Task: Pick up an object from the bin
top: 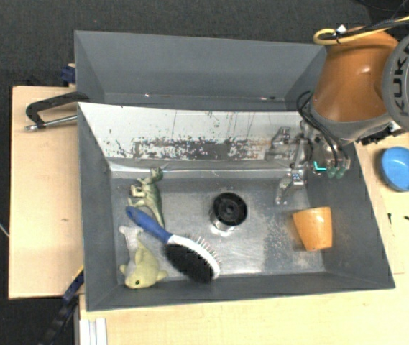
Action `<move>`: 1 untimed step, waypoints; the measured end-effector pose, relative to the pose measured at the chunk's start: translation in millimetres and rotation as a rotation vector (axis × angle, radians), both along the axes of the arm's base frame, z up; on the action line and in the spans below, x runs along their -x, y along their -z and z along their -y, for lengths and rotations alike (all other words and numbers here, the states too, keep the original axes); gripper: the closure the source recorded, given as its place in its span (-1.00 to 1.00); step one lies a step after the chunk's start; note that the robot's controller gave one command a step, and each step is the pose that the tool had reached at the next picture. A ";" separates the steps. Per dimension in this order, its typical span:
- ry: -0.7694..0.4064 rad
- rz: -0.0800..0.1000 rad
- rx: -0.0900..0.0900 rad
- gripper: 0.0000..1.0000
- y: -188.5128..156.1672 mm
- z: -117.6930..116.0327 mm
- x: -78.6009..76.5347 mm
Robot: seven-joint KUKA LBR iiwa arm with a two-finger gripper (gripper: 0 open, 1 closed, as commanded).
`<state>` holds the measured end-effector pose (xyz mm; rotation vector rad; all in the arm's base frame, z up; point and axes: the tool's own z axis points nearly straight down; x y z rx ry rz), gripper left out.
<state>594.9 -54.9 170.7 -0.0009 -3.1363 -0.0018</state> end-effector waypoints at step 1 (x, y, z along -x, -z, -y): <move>0.012 -0.004 0.000 -1.00 73.3 6.4 50.1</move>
Offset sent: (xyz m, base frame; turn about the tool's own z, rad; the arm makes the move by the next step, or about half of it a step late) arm -0.0471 -0.0067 -0.0693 0.0102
